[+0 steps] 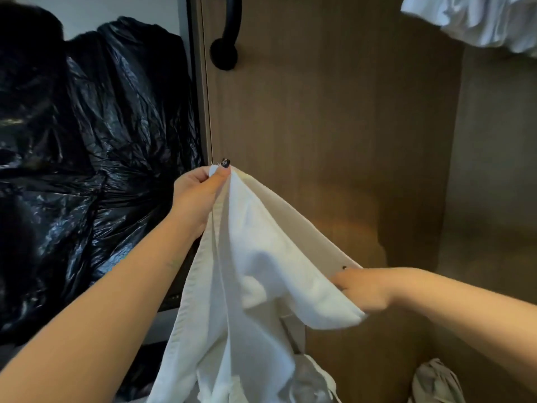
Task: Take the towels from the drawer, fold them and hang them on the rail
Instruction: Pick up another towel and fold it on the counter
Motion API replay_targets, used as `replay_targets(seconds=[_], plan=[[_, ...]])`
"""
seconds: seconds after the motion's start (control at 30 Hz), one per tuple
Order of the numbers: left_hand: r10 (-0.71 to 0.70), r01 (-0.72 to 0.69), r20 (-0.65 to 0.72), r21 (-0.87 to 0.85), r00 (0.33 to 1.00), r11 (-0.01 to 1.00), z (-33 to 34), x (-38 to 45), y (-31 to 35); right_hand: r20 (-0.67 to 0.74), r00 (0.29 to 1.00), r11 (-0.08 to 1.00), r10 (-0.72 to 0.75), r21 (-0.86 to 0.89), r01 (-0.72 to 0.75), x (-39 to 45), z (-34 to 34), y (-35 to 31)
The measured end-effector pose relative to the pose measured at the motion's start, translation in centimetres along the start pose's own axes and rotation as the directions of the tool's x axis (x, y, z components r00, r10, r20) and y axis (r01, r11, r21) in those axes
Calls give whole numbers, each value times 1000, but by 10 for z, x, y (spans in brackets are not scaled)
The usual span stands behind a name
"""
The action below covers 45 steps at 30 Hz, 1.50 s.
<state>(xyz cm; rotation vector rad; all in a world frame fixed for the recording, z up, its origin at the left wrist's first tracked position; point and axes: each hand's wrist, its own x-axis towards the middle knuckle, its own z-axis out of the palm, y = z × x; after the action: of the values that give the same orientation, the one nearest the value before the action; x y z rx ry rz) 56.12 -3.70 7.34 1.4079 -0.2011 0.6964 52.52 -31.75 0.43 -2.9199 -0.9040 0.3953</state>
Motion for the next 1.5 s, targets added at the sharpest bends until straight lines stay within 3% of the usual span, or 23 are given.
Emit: replay_targets(seconds=[0.07,0.17,0.3,0.4,0.47,0.53,0.67,1.0,1.17,1.23,1.37,1.5], plan=[[22,-20,-30,67,999,998,-15,-3,-2,-14,989,989,144,-11,-144,-7,-19,16],[30,-25,-40,103,999,994,-35,-12,-2,-46,991,989,123,89,-118,-25,-57,22],[0,3,-48,62,999,998,-56,-27,8,-174,963,975,207,116,-189,-49,-98,20],[-23,23,-1,13,1000,1000,-68,-39,19,-296,945,980,138,-100,-175,-59,-112,19],[-13,11,31,49,999,999,-77,-47,26,-440,892,943,106,-240,-230,-66,-120,21],[-9,2,51,128,999,992,-89,-58,32,-559,826,924,72,-274,-266,-72,-125,21],[-53,34,72,244,996,969,-106,-84,34,-664,747,871,12,-360,-334,-83,-112,16],[-67,81,-88,161,994,984,-136,-158,59,-677,717,889,165,-214,-406,-112,-52,-39],[-54,95,-291,128,955,987,-141,-173,65,-729,673,889,128,-217,-404,-129,-31,-61],[-67,102,-347,82,935,991,-137,-180,65,-735,664,844,140,-261,-467,-132,-22,-70],[-64,88,-336,58,940,994,-127,-197,65,-720,657,803,223,-246,-543,-142,-8,-80],[-37,46,-220,37,975,998,-126,-211,70,-720,633,759,285,-233,-607,-156,8,-79]])
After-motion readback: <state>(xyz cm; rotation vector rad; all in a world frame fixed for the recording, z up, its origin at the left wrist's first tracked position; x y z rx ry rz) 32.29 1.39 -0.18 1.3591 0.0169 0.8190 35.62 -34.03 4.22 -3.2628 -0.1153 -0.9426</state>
